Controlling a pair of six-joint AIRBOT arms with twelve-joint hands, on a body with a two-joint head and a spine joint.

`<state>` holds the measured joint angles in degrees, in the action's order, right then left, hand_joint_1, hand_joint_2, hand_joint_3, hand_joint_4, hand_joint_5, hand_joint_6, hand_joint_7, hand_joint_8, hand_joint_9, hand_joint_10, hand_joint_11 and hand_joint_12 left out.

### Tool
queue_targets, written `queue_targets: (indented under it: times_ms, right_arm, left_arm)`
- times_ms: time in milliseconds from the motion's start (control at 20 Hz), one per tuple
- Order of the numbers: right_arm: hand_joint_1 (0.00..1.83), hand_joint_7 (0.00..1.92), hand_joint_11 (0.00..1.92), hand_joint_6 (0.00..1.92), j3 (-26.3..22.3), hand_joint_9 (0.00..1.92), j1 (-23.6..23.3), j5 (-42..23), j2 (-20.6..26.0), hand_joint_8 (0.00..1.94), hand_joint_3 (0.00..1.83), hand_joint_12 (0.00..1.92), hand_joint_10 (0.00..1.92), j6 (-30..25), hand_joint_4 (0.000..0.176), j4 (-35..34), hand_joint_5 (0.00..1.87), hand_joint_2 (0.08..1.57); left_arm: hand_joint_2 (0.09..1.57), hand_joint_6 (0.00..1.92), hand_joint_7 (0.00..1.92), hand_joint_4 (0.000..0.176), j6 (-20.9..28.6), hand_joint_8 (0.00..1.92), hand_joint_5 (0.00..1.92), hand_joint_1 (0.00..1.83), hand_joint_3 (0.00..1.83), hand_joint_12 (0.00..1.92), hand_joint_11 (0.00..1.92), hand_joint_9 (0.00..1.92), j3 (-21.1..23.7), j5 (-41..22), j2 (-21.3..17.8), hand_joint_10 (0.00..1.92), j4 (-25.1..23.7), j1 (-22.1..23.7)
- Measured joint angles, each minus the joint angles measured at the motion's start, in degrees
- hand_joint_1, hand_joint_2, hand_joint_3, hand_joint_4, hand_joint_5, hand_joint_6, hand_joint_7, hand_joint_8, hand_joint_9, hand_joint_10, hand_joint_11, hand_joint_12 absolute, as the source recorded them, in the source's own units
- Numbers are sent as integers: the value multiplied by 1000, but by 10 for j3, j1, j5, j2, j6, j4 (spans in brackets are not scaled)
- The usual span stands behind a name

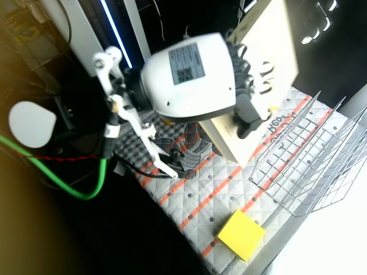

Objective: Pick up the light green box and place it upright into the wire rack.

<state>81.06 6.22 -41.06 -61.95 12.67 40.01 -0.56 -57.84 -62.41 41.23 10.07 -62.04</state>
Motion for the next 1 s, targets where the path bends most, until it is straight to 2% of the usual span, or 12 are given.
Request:
queue_targets:
  times_ms: [50,100,200,250,350,400,600,650,700,800,900,1000]
  right_arm:
    - [1275,1276,1228,822,3,1545,-4,5,-6,581,0,952,18,0,0,4,1023,1047]
    - [1283,1311,1311,844,9,1577,-5,7,-14,520,0,829,23,0,0,4,1009,1044]
    - [1279,1341,1358,916,23,1576,-10,17,-31,422,0,734,12,0,0,-5,988,1046]
    - [1275,1351,1360,970,28,1538,-10,20,-35,369,0,641,6,0,0,-5,972,1051]
    - [1273,1351,1394,991,39,1516,-10,39,-47,350,0,501,0,0,0,-5,969,1053]
    - [1273,1335,1409,1007,47,1530,-10,46,-57,385,3,447,3,0,0,-6,957,1055]
    - [1263,1266,1447,1019,64,1546,-10,58,-85,511,2,438,5,0,0,-9,956,1066]
    - [1265,1253,1441,990,66,1562,-10,58,-89,569,2,485,6,0,0,-8,957,1067]
    - [1268,1267,1417,955,68,1571,-10,59,-92,547,2,580,3,0,0,-8,981,1058]
    - [1269,1258,1407,954,76,1581,-11,59,-96,575,0,617,4,-1,0,-8,975,1062]
    - [1268,1235,1394,985,89,1578,-11,71,-100,628,2,641,3,0,0,-15,948,1070]
    - [1266,1233,1401,985,94,1575,-11,82,-101,630,2,647,1,0,0,-21,949,1071]
  left_arm:
    - [944,0,359,68,0,0,556,689,0,832,154,400,0,2,0,1,0,0]
    - [954,0,362,46,0,0,567,679,0,768,186,406,0,2,0,1,0,1]
    - [957,2,371,42,0,4,568,674,0,700,221,418,0,2,1,3,-1,3]
    - [947,3,379,50,0,6,569,713,0,698,220,422,0,4,1,4,0,3]
    - [945,3,375,45,0,3,572,739,0,697,205,414,-3,7,2,0,-1,5]
    - [940,3,366,55,0,0,574,782,0,700,193,410,-4,8,2,0,-2,5]
    - [940,3,366,61,0,0,582,778,0,703,190,402,-7,15,8,0,-6,10]
    - [934,5,374,59,0,3,587,802,0,709,205,415,-7,16,8,6,-6,10]
    - [933,3,365,61,0,1,586,800,0,708,193,408,-7,18,8,2,-6,12]
    - [925,6,378,64,0,6,596,811,0,714,200,420,-7,17,8,6,-6,12]
    - [926,7,390,47,0,8,604,809,0,721,203,426,-7,18,8,7,-8,12]
    - [932,2,378,49,0,2,595,798,0,717,190,414,-7,20,8,1,-8,12]
